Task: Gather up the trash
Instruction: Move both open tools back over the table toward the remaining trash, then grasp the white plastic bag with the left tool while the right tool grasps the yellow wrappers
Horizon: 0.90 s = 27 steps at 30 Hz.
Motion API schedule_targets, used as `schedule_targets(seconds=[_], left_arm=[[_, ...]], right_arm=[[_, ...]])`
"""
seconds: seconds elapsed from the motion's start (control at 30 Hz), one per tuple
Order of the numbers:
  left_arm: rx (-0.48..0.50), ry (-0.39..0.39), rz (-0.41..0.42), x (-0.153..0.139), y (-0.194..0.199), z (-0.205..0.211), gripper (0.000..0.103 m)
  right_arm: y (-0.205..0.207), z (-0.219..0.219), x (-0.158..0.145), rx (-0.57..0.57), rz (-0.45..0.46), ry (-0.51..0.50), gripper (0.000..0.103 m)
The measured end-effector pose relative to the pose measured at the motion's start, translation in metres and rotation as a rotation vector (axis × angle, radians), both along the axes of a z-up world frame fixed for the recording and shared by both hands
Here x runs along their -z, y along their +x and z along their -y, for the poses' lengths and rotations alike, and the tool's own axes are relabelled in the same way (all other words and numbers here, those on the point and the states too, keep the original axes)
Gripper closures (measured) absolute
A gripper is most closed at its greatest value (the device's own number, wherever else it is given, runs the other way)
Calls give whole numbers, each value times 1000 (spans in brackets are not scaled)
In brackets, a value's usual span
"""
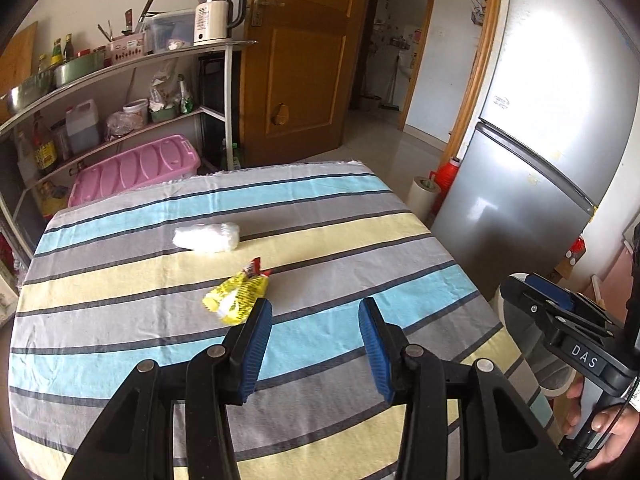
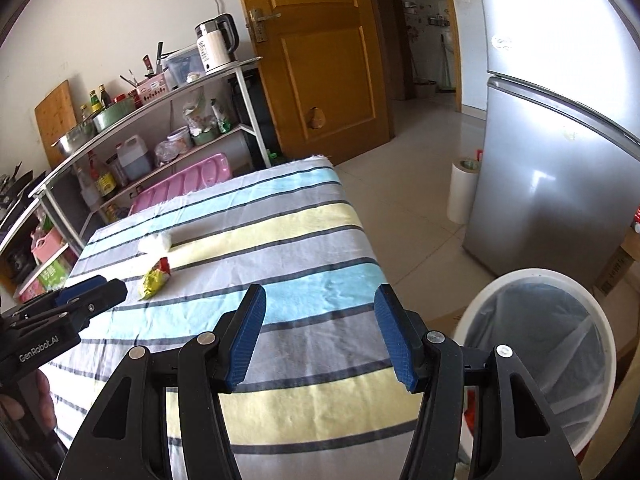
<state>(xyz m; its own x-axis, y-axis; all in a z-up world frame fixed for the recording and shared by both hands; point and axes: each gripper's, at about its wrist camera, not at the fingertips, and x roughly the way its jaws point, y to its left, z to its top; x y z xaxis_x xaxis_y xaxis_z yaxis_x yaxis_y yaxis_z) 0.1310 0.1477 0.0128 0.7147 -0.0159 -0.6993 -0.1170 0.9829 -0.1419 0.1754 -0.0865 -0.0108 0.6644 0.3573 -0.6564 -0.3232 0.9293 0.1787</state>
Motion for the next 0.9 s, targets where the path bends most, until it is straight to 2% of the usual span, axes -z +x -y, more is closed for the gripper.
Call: schedule_targets(seconds=[0.23,0.47,0.73,0.9], left_arm=[[-80,0,-2,2,-6,-54,58],[-151,-48,-4,6,-7,-107,58],[-206,-61,-28,15,-3,-144,58],[-221,-77,-30,21,0,-155,58]], right_arm=[[6,-55,4,-104,-11,-29,46],[17,-114,19,-197,-57,-27,46],[25,-179,41,-297,-111,-17,46],[34,-205,53,-308,-145,-7,46]])
